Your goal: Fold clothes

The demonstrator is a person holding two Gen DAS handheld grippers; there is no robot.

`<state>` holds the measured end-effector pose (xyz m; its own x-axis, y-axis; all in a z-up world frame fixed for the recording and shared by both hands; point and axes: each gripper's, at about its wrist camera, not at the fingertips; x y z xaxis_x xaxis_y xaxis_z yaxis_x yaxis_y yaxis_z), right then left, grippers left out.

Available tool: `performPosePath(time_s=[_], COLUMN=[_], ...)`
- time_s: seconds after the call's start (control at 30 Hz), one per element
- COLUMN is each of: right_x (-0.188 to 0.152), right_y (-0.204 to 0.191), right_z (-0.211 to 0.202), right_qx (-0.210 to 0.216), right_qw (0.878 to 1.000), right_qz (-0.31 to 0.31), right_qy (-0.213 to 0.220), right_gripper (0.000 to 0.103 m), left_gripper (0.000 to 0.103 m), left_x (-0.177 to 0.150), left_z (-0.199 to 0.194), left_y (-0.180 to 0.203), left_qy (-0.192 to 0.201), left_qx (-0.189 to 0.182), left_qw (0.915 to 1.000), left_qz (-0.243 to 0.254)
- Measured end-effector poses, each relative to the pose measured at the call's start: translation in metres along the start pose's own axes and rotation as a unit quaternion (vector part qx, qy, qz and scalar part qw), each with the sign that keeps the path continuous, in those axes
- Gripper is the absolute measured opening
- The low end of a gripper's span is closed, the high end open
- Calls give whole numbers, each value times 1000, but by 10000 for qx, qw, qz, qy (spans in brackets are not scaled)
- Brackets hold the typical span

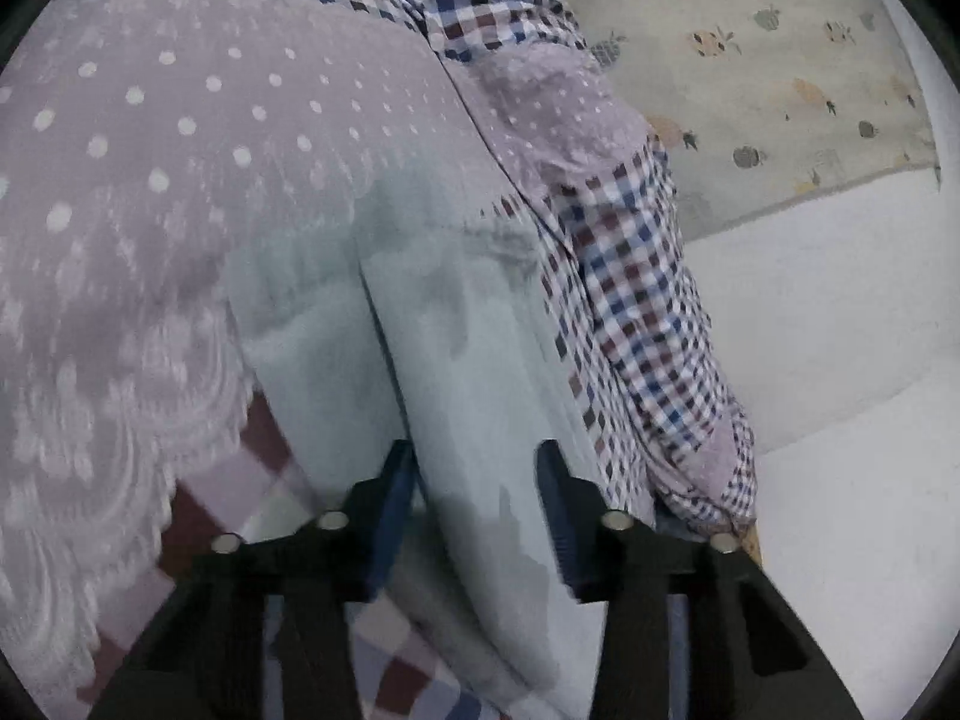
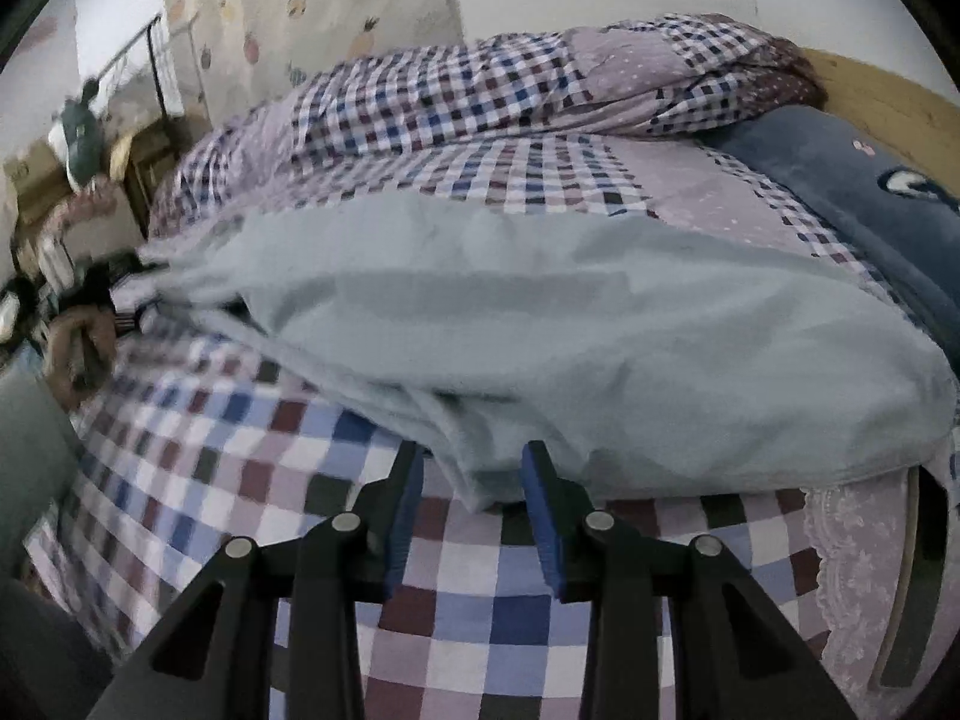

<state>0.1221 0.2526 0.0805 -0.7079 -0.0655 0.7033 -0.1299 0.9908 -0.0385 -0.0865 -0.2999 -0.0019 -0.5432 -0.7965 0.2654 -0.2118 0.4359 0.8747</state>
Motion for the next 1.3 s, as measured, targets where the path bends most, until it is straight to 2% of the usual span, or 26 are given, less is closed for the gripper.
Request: performPosePath(time_s=[0.1,0.13,0.17,0.2,0.27,0.33,0.37,0.4,0.43,0.63,0.67,0.73,0.8,0.87,0.93,1.03,1.1,1.2,1.23,1.27,1.3], right_x=[-7,-8,-8,-6,-4,-1,-2,-2,-2,-4,-4,-5,-13,-12,-10,-12,-14,-16,-16,-16,-16], right_y=[-14,-16,-19,-19,-20,-21,-18,-15,-12,6,9,15,9,11,13,11,8,6,6,5,4], right_z=[8,11,14,18,30,46,44,41,38,20,17,11,21,21,21,20,20,20,20,20,21], right_qx=[-363,-433,-500,-610,-837,-1069,-1071,-1069,-1066,-1050,-1047,-1042,-1129,-1120,-1107,-1112,-1123,-1116,-1115,-1119,-1127], right_qw=[9982,9977,9971,9964,9944,9915,9916,9918,9920,9928,9929,9931,9904,9905,9907,9906,9905,9909,9910,9910,9909], right_qz=[-473,-526,-575,-588,-642,-727,-707,-683,-660,-520,-497,-450,-644,-638,-627,-638,-654,-625,-610,-600,-599], right_qy=[1,21,40,41,-13,-125,-142,-157,-173,-264,-280,-310,-470,-476,-482,-470,-453,-424,-419,-416,-419], right_gripper=[36,36,36,36,36,36,22,12,7,5,5,5,5,5,5,6,6,7,7,8,8], left_gripper=[35,26,20,19,8,3,2,1,1,0,0,0,0,0,1,2,4,27,42,52,53], left_x=[11,11,11,12,12,13,14,15,16,26,27,26,23,22,26,32,38,46,47,48,48], left_z=[5,8,10,12,15,17,17,16,14,-7,-8,0,8,5,-4,-21,-34,-50,-55,-58,-59], left_y=[-3,-4,-6,-8,-13,-16,-17,-16,-15,13,16,9,-18,-29,-21,-11,-16,-24,-26,-28,-29], left_qy=[45,39,29,19,-1,-2,12,37,71,359,366,258,76,67,175,394,506,756,828,854,819], left_qx=[105,133,154,170,202,189,161,124,68,-428,-375,44,396,369,466,584,603,771,813,801,810], left_qw=[9999,9999,9999,9998,9997,9997,9998,9998,9999,9984,9984,9993,9991,9988,9986,9975,9968,9938,9929,9927,9930], left_qz=[27,30,9,-26,-97,-132,-130,-126,-123,124,215,284,-116,-324,-170,-1,-145,-278,-280,-286,-275])
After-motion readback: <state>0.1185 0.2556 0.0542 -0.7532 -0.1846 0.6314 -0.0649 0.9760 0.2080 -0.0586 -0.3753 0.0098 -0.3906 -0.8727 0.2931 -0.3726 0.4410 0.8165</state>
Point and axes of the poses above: each gripper's, at about its wrist camera, not at the fingertips, and z roughly the way its jaws point, y to its right, x to its top
